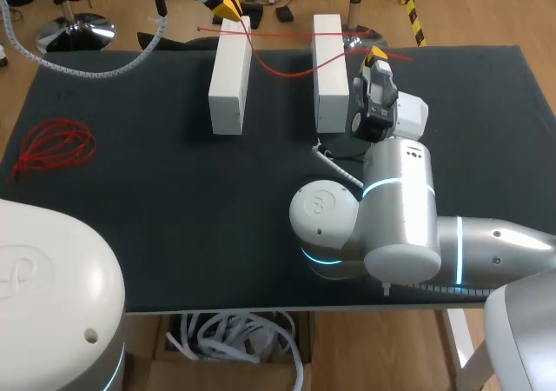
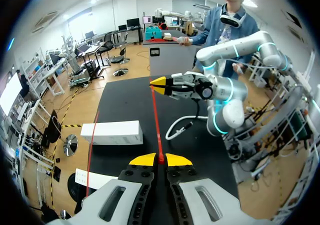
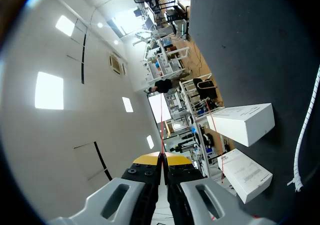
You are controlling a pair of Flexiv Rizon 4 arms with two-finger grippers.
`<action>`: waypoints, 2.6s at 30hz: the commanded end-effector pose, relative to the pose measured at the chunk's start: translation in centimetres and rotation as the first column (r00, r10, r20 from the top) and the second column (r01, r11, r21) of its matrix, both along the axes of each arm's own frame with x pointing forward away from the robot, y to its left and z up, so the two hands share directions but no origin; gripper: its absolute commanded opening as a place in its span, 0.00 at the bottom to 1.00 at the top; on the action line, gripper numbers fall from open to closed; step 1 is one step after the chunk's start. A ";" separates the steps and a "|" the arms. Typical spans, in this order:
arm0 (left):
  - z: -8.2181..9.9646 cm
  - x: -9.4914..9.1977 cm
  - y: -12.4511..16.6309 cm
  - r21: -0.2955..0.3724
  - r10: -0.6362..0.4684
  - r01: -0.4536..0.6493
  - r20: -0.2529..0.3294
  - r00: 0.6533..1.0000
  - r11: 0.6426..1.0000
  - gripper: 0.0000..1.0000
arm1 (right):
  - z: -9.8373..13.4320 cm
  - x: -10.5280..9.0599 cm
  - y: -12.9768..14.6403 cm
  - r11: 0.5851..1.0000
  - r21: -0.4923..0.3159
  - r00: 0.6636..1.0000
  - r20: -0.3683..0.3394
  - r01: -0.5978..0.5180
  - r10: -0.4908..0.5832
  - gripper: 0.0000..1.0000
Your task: Grab the tape and strap the tape.
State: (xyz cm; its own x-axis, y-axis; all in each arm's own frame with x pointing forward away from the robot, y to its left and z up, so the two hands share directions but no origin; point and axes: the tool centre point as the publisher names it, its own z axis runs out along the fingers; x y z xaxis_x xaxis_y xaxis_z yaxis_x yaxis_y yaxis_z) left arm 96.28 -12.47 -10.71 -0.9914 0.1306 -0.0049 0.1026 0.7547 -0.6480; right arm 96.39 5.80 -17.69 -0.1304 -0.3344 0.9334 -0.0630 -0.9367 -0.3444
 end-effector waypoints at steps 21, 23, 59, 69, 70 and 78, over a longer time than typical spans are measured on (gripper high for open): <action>0.1 0.0 0.0 0.004 0.000 0.000 -0.001 1.000 1.000 0.00 | 2.7 0.1 1.8 0.776 -0.626 0.994 -0.024 0.070 -0.110 0.00; 0.1 0.0 0.0 0.004 0.000 0.000 -0.001 1.000 1.000 0.00 | 2.7 0.1 1.8 0.776 -0.626 0.994 -0.024 0.070 -0.110 0.00; 0.1 0.0 0.0 0.004 0.000 0.000 -0.001 1.000 1.000 0.00 | 6.4 0.4 4.6 0.149 -0.989 0.949 -0.045 0.002 -0.312 0.00; 0.1 0.0 0.0 0.004 0.000 0.000 -0.001 1.000 1.000 0.00 | 6.4 0.9 5.1 0.013 -1.000 0.964 -0.015 -0.012 -0.264 0.00; 0.1 0.0 0.0 0.004 0.000 0.000 -0.001 1.000 1.000 0.00 | 6.5 1.1 5.4 -0.059 -0.998 0.973 0.005 -0.008 -0.232 0.00; 0.1 0.0 0.0 0.004 0.000 0.000 -0.001 1.000 1.000 0.00 | 6.8 0.9 6.3 -0.414 -0.909 0.988 0.098 0.041 -0.116 0.00</action>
State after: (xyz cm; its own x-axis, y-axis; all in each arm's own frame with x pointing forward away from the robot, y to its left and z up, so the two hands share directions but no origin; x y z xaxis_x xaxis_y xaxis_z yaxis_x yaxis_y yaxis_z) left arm 96.24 -12.47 -10.68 -0.9915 0.1304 -0.0051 0.1027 0.7559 -0.6466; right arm 97.34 12.67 -11.33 0.0762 0.9850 0.1546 -0.1440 -0.1426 0.9793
